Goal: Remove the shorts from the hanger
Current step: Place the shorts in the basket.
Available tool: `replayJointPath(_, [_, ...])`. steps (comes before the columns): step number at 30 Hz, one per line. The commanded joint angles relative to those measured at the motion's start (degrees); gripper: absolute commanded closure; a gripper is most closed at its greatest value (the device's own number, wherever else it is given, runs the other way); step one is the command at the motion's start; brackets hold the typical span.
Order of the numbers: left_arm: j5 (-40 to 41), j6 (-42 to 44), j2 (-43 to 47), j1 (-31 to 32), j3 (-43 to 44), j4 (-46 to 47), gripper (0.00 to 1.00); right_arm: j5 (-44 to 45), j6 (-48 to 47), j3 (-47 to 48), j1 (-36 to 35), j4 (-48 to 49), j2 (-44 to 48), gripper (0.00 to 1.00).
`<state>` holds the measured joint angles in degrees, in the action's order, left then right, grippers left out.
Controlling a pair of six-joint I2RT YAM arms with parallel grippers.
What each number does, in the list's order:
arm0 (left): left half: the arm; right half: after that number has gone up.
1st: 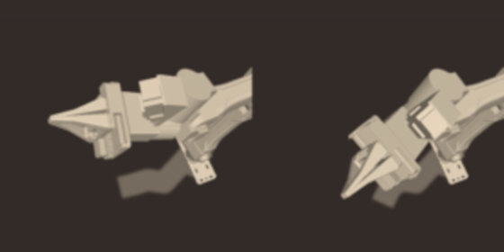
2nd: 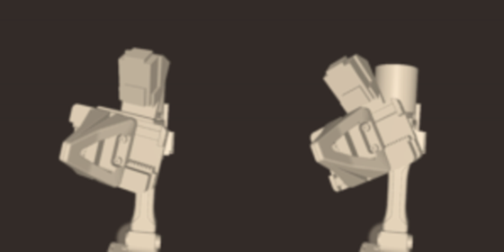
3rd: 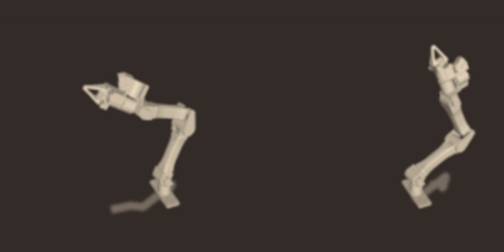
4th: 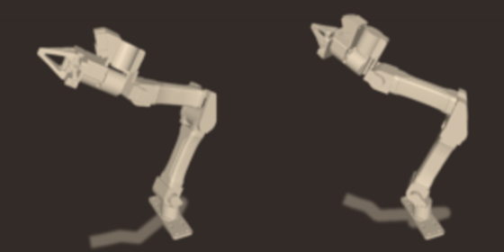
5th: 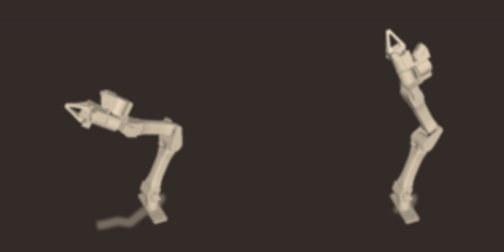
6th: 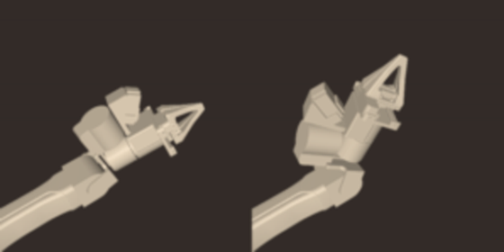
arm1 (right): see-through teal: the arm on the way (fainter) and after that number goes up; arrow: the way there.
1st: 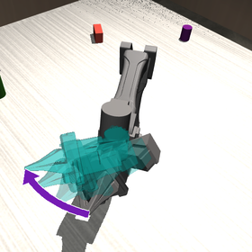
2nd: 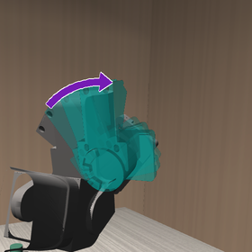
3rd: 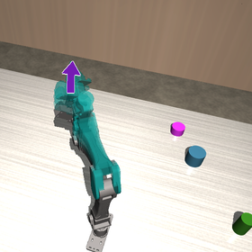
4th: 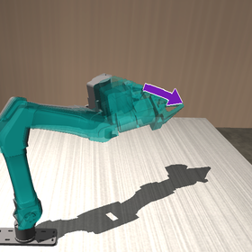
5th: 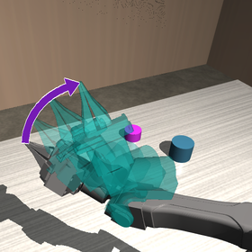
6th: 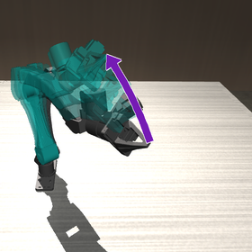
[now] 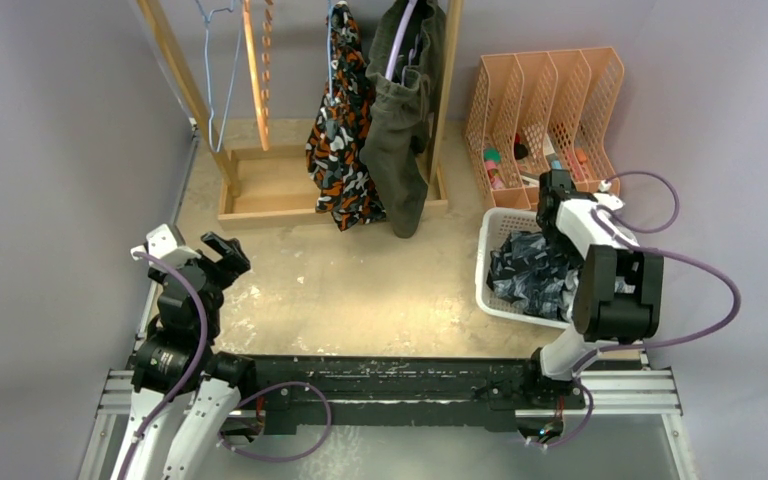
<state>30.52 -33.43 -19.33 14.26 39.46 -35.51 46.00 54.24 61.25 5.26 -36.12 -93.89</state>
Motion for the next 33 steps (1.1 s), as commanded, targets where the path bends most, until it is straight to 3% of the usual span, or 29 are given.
replayJointPath(1, [0.59,-0.44,-0.96,-0.29,1.05,1.35,0.2,2.19,-8.57,1.5,-3.46,-1.04,7.04,0.17])
replayJointPath(3, [0.51,-0.49,-1.16,-0.29,1.05,1.39,0.2,-3.39,-14.72,0.6,-4.48,2.29,11.61,0.18])
replayJointPath(6, [0.52,-0.49,-1.35,-0.29,1.05,1.36,0.2,-9.63,-16.39,-0.91,-4.64,4.47,17.04,0.2])
replayJointPath(11, [0.62,-0.71,-0.58,-0.29,1.03,1.21,0.2,-2.34,-15.35,2.28,-4.64,0.17,22.15,0.2])
replayJointPath(17, [0.24,-0.67,-1.14,-0.29,1.03,1.28,0.2,-7.51,-18.81,8.02,-4.9,-3.17,26.53,0.22])
replayJointPath(21, [0.18,-0.67,-0.58,-0.29,0.92,1.34,0.2,3.0,-5.4,4.8,-4.91,-9.39,28.7,0.27])
replayJointPath(25, [0.24,-0.06,0.07,-0.29,0.48,2.37,0.2,4.34,5.18,9.22,-4.89,-23.5,25.5,0.26])
replayJointPath(29, [-0.14,0.18,-1.05,-0.31,1.13,1.76,0.2,-1.72,1.59,12.28,-4.97,-26.17,22.84,0.26])
replayJointPath(31, [-1.19,0.5,-1.1,-0.29,0.99,2.23,0.2,-9.73,-9.71,9.32,-5.32,-16.24,24.25,0.28])
replayJointPath(32, [-1.31,0.55,-0.97,-0.29,0.93,2.26,0.2,-16.64,-17.33,6.94,-5.34,-8.65,25.52,0.31])
replayJointPath(33, [-1.71,0.73,-0.7,-0.31,0.84,2.44,0.2,-34.44,-23.98,2.8,-5.6,2.36,28.63,0.35])
